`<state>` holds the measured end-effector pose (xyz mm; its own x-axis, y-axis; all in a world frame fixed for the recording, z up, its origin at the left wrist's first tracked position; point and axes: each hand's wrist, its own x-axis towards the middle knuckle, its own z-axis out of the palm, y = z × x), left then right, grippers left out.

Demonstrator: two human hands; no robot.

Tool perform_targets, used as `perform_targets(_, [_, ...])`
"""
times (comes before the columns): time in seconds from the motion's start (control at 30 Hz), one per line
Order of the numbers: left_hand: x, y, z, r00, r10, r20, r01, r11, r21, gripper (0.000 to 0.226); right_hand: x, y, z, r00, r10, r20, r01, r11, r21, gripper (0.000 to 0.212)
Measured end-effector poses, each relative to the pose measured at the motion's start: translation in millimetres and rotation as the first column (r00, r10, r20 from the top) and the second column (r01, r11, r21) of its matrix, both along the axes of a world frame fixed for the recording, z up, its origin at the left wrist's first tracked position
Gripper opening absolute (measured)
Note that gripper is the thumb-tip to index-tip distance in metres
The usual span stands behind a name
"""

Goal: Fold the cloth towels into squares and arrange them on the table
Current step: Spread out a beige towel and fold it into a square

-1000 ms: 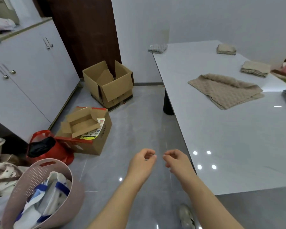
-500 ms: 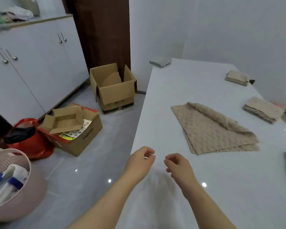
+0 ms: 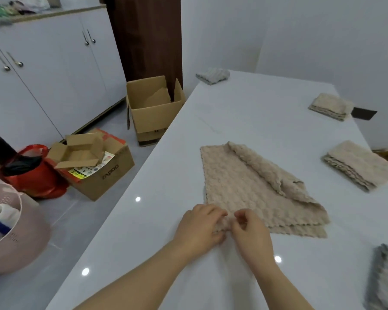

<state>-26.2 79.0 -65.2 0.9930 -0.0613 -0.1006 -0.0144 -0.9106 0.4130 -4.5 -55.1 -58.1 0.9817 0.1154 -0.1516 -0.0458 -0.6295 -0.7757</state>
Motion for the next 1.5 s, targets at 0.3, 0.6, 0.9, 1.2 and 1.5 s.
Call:
perform_targets(0.3, [19,-13,2,0.995,0.087,0.057,-0.092,0.99,0.105,0.022,-3,-30,-3,0.992,0.023,-0.125,-0.027,0.999,-0.031,0.017])
perform_targets(0.6, [40,-13,51,0.976,0.187,0.111,-0.154,0.954,-0.257,0.016,26,-31,32,0.957,0.025,0.29,0.094,0.917,-0.388,0.042])
perform_targets(0.9, [44,3,100,0.912,0.354,0.207,-0.181,0.799,-0.573,0.013,48,-56,58,0.931,-0.093,0.352,0.212,0.924,-0.317,0.021])
perform_targets(1.2, [8,12,58,0.887,0.407,0.22,-0.214,0.783,-0.584,0.012,5,-57,22,0.933,-0.008,0.359,0.036,0.997,-0.071,0.011])
perform_targets(1.5, [-58,13,-5,0.861,0.373,0.345,-0.132,0.82,-0.556,0.01,-55,-59,-28,0.841,0.01,0.541,0.049,0.994,-0.094,0.021])
